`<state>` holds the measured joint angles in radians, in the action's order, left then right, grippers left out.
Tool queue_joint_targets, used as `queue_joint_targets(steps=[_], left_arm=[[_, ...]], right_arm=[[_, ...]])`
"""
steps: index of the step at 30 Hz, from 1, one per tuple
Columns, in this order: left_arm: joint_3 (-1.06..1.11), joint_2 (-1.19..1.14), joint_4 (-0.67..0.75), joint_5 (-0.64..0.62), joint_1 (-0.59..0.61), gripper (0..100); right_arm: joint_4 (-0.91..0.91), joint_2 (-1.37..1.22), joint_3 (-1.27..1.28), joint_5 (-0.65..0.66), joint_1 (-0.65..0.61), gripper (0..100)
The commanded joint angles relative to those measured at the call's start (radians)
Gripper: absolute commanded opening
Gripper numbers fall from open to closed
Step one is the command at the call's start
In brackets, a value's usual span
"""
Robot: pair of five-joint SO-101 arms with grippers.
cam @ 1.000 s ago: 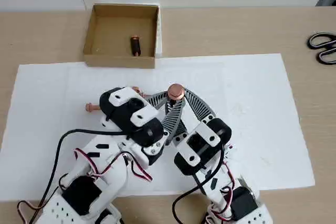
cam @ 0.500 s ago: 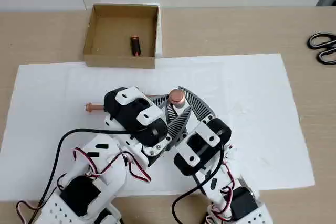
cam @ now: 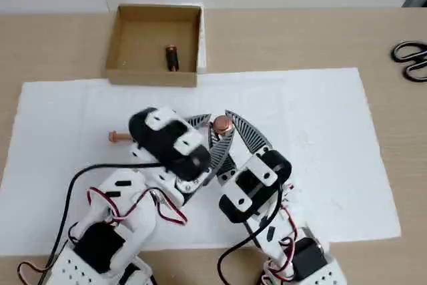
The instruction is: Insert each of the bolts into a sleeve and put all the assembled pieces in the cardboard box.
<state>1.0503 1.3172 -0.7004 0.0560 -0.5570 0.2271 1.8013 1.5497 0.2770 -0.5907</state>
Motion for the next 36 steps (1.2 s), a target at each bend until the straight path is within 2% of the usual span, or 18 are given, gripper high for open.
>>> queue_joint_targets(steps=[1, 10, 18, 27, 32, 36], left_arm=[[-0.038, -0.005, -0.023, 0.017, 0.032, 14], [-0.064, 0.002, 0.002, 0.014, 0.029, 14], [-0.206, 0.002, -0.057, -0.055, -0.097, 14], [-0.3, 0.002, -0.046, -0.081, -0.092, 14], [-0.407, 0.002, 0.057, -0.14, -0.003, 13], [-0.331, 0.006, 0.061, -0.143, 0.118, 13]], right_arm=[[-0.004, 0.01, -0.063, 0.006, 0.001, 0.4], [-0.004, 0.01, -0.063, 0.006, 0.001, 0.4], [-0.004, 0.008, -0.06, 0.006, 0.001, 0.4], [0.024, 0.008, -0.055, 0.006, 0.001, 0.4], [0.082, 0.008, -0.057, 0.006, 0.001, 0.4], [0.085, 0.008, -0.061, 0.006, 0.002, 0.4]])
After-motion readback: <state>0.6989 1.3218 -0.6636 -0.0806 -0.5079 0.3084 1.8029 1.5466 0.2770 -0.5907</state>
